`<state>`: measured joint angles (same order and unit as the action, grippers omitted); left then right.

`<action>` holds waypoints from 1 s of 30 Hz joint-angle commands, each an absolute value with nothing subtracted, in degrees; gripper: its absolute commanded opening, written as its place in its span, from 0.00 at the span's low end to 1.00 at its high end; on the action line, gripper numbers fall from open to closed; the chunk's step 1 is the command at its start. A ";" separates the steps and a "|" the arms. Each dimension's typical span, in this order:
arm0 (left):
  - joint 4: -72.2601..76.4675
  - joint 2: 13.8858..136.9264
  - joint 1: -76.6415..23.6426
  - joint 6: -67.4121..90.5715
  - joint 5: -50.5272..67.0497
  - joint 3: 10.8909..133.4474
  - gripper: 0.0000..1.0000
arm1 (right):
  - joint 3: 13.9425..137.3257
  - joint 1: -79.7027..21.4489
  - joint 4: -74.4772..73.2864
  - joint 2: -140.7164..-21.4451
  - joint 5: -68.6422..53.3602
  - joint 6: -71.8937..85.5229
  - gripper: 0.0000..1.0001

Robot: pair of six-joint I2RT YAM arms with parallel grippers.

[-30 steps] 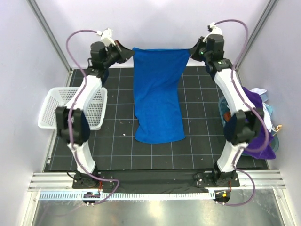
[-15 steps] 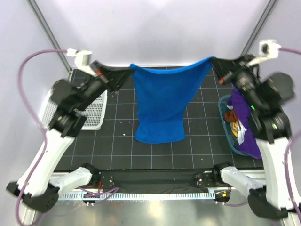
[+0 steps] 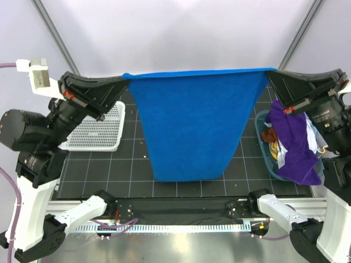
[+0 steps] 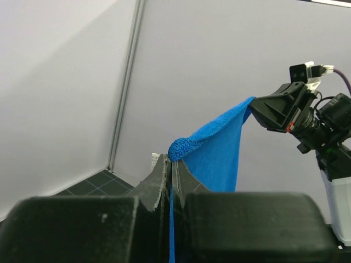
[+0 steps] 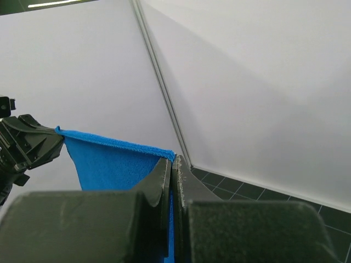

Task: Fold and stack the towels
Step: Flatten out the crumpled towel

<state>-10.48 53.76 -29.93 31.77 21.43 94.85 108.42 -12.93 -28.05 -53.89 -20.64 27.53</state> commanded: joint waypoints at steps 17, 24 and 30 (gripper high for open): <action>-16.26 54.49 -29.71 32.60 23.91 106.00 0.00 | 120.41 -12.83 -31.55 -55.81 -20.92 29.35 0.01; -16.26 53.96 -29.71 34.19 24.70 107.40 0.00 | 123.22 -12.83 -32.52 -55.81 -21.53 30.32 0.01; -16.35 56.77 -29.71 33.75 23.99 109.86 0.00 | 122.78 -12.83 -31.73 -56.95 -21.18 30.06 0.01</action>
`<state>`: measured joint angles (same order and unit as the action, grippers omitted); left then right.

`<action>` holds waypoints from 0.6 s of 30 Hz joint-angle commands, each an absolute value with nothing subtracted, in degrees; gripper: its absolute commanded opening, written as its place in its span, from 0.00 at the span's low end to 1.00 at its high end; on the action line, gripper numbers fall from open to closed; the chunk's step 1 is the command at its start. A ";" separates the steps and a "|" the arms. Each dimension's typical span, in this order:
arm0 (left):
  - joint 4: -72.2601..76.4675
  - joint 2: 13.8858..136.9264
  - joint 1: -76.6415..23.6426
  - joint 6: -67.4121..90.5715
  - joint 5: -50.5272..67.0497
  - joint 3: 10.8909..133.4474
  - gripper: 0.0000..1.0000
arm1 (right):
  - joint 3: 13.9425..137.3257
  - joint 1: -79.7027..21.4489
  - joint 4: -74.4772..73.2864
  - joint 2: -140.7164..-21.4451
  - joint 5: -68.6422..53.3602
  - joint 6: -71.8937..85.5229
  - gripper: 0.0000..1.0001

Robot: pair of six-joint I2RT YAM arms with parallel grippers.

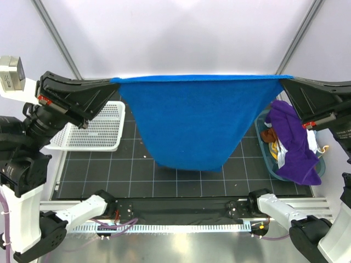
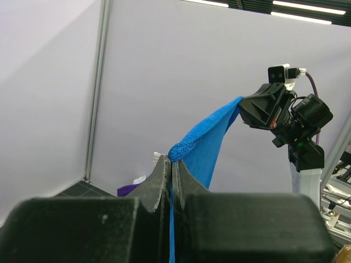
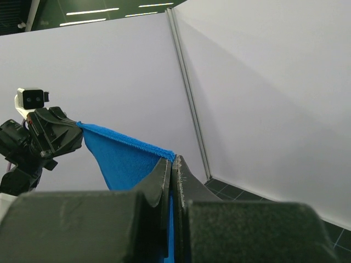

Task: Fold and stack the towels
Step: Flatten out the crumpled towel

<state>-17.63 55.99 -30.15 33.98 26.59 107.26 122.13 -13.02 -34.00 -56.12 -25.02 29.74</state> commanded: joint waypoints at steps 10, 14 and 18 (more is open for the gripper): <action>-17.05 66.51 -29.62 29.27 21.36 114.17 0.00 | 121.47 -12.75 -28.74 -63.53 -18.02 27.25 0.01; -16.18 72.57 -28.92 26.11 19.60 113.82 0.00 | 119.01 -12.75 -26.20 -67.92 -15.04 25.05 0.01; -8.39 78.91 -24.10 29.16 22.14 110.05 0.00 | 114.19 -12.83 -23.56 -74.25 -11.78 22.33 0.01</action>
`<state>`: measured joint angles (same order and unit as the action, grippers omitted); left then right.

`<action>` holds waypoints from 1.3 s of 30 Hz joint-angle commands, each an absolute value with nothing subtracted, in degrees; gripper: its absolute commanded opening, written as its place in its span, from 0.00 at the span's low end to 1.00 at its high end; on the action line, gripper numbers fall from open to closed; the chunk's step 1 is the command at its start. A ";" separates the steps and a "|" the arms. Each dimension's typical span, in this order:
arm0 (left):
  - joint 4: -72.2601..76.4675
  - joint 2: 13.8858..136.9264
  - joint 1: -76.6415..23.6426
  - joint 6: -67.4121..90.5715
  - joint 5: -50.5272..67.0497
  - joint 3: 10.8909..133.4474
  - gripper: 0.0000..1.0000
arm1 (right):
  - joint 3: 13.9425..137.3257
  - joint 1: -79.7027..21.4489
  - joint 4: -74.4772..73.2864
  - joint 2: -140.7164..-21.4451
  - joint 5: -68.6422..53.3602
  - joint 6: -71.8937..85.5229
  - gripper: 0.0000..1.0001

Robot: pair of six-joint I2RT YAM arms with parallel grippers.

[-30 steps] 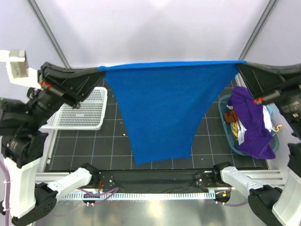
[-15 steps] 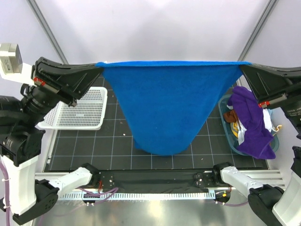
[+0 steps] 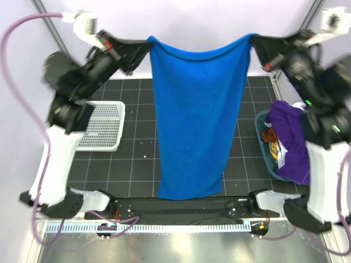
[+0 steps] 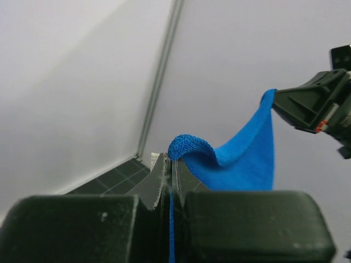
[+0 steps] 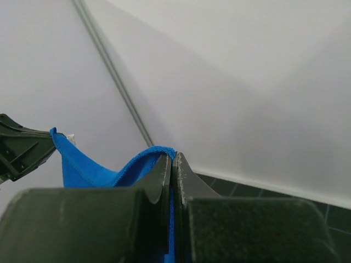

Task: Fold and stack the towels
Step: Flatten out the crumpled towel, then fold the towel

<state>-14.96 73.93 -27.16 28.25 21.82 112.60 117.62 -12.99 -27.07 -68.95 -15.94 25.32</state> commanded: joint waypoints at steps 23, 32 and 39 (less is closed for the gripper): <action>14.15 132.52 -7.47 43.68 35.51 126.21 0.00 | 122.26 -9.41 -4.22 -124.53 -4.30 21.53 0.01; 13.98 131.67 -7.12 42.19 34.64 118.24 0.00 | 112.61 -9.23 -2.29 -121.65 -6.15 23.82 0.01; 13.01 123.86 -7.21 37.36 30.08 106.29 0.00 | 103.02 -9.23 -1.06 -116.29 -6.59 24.78 0.01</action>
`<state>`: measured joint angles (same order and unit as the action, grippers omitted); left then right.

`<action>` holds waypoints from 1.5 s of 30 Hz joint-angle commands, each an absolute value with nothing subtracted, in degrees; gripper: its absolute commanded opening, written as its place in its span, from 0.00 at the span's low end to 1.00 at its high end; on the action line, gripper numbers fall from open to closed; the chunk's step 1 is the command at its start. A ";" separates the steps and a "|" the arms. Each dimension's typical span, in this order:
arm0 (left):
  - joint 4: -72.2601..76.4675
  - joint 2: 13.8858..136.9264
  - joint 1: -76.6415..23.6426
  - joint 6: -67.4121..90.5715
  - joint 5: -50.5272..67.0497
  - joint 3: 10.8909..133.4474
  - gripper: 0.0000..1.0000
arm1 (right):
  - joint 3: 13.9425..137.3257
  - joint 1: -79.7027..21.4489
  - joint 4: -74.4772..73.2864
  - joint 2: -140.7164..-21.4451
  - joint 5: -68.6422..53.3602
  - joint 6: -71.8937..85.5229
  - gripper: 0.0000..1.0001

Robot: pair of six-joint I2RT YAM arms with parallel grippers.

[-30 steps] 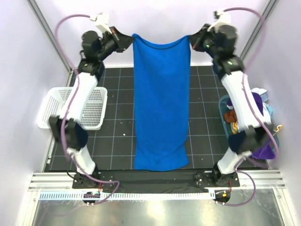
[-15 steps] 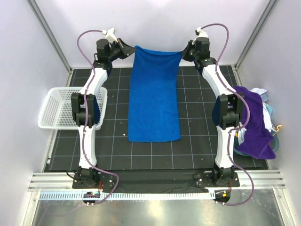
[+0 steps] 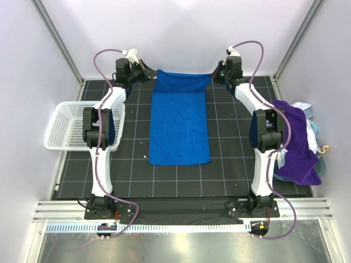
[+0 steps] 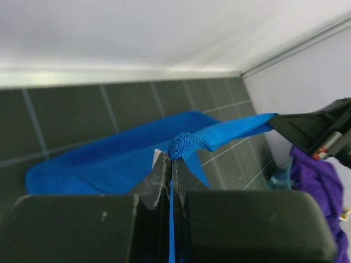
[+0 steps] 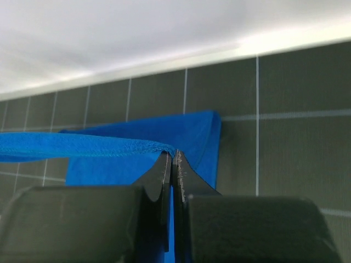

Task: Fold and stack the towels
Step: Fold the towel

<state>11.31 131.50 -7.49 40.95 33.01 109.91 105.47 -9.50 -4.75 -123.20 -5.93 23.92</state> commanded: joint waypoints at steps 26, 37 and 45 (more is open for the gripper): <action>1.76 100.29 -13.71 28.30 6.16 75.33 0.00 | 74.45 -12.74 -1.58 -96.60 -6.33 27.42 0.01; 0.88 93.69 -14.68 28.48 3.96 68.21 0.00 | 66.45 -14.41 -2.46 -89.39 -5.63 27.42 0.01; 0.61 89.74 -15.29 29.18 3.43 64.78 0.00 | 62.67 -15.21 -2.73 -85.79 -4.75 27.25 0.01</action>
